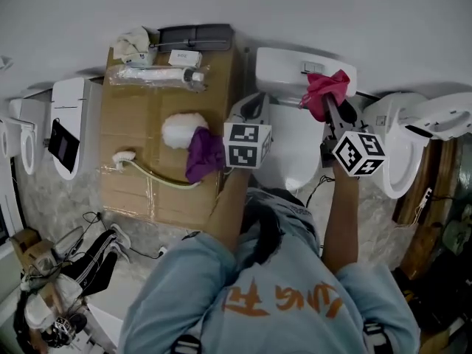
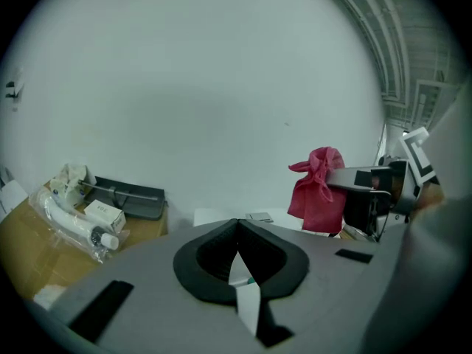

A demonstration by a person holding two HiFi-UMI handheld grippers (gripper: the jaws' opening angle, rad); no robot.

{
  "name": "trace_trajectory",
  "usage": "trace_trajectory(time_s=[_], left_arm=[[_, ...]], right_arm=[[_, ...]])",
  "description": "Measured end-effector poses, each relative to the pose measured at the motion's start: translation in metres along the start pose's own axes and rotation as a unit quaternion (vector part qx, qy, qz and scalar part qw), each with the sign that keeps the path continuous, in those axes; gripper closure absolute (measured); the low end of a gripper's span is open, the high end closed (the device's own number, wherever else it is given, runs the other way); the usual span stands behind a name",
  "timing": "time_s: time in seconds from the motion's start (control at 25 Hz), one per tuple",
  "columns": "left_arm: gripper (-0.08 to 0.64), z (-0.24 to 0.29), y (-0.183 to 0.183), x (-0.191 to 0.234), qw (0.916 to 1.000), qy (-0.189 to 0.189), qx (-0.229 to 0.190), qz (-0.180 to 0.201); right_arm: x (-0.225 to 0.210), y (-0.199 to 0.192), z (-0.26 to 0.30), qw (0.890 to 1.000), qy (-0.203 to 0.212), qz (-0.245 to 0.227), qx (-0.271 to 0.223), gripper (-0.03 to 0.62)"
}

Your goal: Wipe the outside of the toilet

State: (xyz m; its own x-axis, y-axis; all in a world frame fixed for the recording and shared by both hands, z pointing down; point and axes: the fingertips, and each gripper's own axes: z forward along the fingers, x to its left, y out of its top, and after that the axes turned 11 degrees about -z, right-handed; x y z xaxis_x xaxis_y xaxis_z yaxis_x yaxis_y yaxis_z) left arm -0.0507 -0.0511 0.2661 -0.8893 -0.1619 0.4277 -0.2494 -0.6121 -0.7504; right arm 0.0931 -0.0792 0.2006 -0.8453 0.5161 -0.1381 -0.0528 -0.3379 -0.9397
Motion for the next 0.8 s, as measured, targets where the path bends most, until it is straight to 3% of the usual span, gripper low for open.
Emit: trace_trajectory(time_s=[0.48,0.8], left_arm=[[0.535,0.062,0.018,0.041,0.999,-0.03,0.029,-0.014],[0.535,0.088,0.024,0.091,0.9977,-0.004,0.036,-0.056]], right_arm=[[0.018,-0.002,0.126,0.996,0.061,-0.04,0.052,0.518],[0.031,-0.021,0.197,0.985,0.115,-0.077,0.099,0.518]])
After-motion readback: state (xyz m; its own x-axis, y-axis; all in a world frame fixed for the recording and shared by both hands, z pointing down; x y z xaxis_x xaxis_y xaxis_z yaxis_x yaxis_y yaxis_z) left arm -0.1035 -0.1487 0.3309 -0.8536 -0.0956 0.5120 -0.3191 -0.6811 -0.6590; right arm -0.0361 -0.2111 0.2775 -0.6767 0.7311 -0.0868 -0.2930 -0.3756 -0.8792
